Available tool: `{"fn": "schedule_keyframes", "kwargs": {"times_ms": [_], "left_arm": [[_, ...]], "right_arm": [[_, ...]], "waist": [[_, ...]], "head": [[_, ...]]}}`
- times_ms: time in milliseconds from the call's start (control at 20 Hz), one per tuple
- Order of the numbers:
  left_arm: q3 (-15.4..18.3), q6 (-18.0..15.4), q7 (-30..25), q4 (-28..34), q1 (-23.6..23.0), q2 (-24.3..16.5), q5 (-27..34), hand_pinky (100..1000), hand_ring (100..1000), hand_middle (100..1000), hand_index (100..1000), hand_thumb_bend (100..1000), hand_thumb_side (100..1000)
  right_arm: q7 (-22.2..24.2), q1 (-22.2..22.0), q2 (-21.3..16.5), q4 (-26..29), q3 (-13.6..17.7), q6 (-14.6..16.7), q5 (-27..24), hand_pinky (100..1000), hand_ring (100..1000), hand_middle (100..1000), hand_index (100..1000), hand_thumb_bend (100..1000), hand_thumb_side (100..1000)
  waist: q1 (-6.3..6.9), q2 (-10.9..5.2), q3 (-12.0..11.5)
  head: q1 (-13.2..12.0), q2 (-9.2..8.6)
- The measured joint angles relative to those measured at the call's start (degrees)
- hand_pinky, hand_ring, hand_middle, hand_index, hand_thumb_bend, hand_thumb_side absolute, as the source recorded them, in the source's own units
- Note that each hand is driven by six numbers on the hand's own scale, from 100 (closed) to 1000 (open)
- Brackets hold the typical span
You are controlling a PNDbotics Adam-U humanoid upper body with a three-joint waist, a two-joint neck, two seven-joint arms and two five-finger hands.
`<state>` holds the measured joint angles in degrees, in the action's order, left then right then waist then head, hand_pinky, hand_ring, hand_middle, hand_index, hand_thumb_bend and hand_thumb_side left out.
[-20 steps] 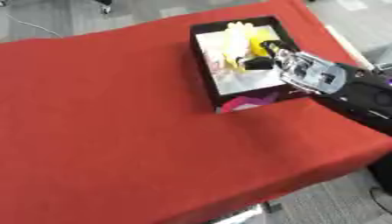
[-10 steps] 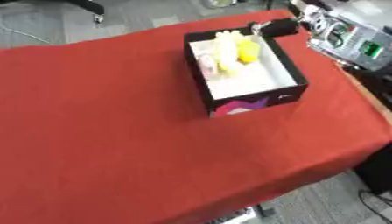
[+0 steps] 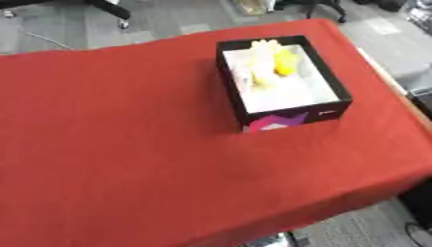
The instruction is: Pick up the objects with one hand, pass them to the other hand, and then place them into the box on the other side of the table.
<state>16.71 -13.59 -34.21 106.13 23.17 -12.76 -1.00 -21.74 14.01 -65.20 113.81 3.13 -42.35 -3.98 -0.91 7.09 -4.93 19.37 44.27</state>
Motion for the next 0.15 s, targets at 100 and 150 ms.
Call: {"fn": "schedule_keyframes", "kwargs": {"times_ms": [100,150], "left_arm": [[0.04,1.01,1.29,1.17,-0.23,1.59,-0.14,775,706,757,848,100,553],[0.15,1.51,2.09,1.72,-0.58,2.38,-0.14,772,706,757,848,100,555]], "right_arm": [[-1.58,-0.19,2.45,0.07,1.08,1.58,1.70,708,887,878,973,100,183],[-2.45,-0.18,3.83,0.09,1.34,2.45,2.60,701,894,875,969,100,186]], "waist": [[0.25,0.00,0.11],[0.38,0.00,0.16]], "head": [[-2.47,0.00],[-4.02,0.00]]}}
